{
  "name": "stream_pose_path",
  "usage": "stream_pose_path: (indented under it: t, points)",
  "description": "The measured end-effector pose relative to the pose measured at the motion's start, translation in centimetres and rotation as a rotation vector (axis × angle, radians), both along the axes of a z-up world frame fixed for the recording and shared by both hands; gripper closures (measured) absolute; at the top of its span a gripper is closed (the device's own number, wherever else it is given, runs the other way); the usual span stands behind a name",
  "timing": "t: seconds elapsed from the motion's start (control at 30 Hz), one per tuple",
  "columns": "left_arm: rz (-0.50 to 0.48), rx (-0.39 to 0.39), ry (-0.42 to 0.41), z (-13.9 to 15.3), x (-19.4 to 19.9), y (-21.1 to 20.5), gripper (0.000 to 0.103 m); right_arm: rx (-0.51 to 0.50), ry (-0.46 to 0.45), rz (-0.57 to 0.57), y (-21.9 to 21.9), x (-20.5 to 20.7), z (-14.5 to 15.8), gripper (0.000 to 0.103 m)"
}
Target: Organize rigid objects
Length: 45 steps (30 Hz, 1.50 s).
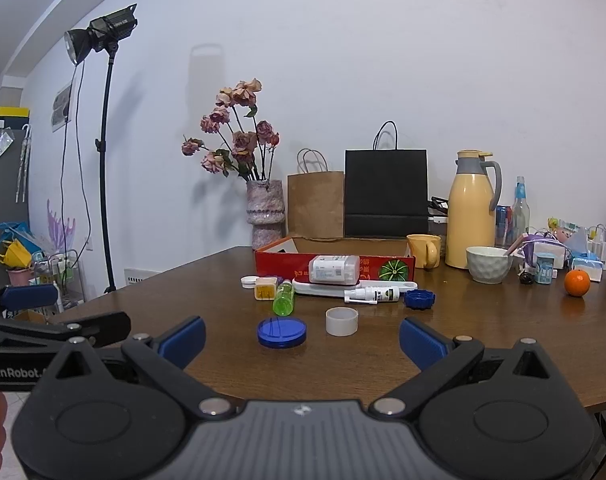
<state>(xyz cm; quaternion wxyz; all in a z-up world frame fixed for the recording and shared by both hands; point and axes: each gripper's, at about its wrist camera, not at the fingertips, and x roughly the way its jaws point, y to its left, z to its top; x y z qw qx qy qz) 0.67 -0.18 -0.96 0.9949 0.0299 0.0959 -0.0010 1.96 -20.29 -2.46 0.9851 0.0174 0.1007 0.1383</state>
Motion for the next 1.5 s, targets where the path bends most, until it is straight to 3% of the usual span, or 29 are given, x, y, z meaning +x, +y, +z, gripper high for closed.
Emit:
stream_pose_path:
  t: [0.37, 0.97, 1.17, 1.33, 1.5]
  points:
    - [0.004, -0.011, -0.002, 0.0, 0.1, 0.0, 0.000, -0.003, -0.030, -0.014, -0.5, -0.5, 0.3, 0.000]
    - [0.039, 0.001, 0.008, -0.5, 1.5, 0.5, 0.000, 0.005, 0.022, -0.006, -0.3, 1.3, -0.7, 0.000]
    - [0.023, -0.054, 0.034, -0.5, 5.7, 1.1, 0.000, -0.009, 0.024, -0.025, -0.6, 5.5, -0.8, 0.000]
    - [0.092, 0.004, -0.016, -0.9, 9.7, 0.7, 0.000, -0.029, 0.027, -0.043, -0.8, 10.5, -0.6, 0.000]
    - [-0.049, -0.002, 0.078, -1.4, 14.4, 0.1, 0.000, -0.034, 0.064, -0.012, -1.2, 16.2, -1.9, 0.000]
